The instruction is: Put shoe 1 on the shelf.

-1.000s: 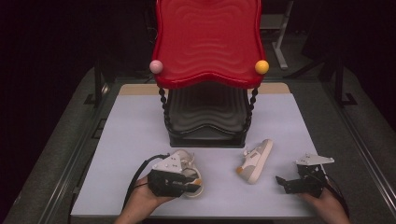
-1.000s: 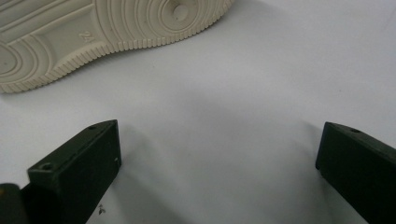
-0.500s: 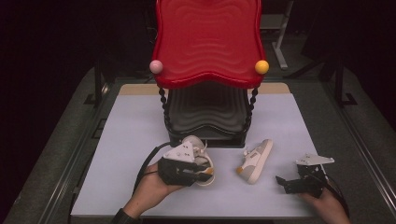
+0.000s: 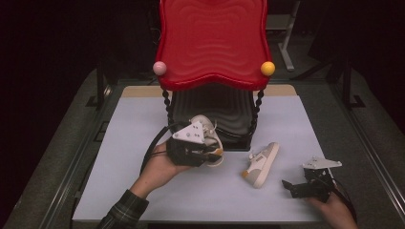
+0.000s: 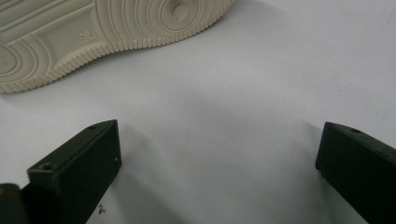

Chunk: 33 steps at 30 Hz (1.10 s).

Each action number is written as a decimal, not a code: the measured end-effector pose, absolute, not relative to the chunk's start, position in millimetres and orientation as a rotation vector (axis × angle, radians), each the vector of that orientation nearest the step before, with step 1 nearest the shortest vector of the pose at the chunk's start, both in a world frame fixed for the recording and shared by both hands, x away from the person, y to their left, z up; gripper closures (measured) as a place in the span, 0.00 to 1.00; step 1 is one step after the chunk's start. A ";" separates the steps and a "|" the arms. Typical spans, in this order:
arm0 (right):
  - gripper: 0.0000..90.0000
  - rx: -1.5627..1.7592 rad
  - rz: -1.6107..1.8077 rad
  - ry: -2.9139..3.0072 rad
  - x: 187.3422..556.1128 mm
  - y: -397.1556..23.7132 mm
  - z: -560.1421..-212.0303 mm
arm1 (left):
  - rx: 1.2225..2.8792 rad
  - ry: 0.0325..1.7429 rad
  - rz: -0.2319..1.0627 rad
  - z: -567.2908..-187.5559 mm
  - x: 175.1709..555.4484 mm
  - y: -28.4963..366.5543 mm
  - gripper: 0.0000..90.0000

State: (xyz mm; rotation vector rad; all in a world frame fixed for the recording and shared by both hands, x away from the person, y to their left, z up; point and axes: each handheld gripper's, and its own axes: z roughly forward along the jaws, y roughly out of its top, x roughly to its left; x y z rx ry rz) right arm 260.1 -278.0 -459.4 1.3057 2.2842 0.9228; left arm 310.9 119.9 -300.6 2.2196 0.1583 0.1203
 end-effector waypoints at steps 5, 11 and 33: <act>0.00 1.306 0.922 2.285 260.2 -278.0 -459.4 | 2.236 0.138 0.161 -296.4 335.0 117.6 0.86; 0.00 1.305 0.922 2.284 260.1 -277.9 -459.4 | 2.249 0.095 0.203 -292.4 364.3 112.3 0.86; 0.00 1.318 0.903 2.293 260.5 -276.8 -457.5 | 2.273 0.173 0.334 -308.8 390.6 110.8 0.71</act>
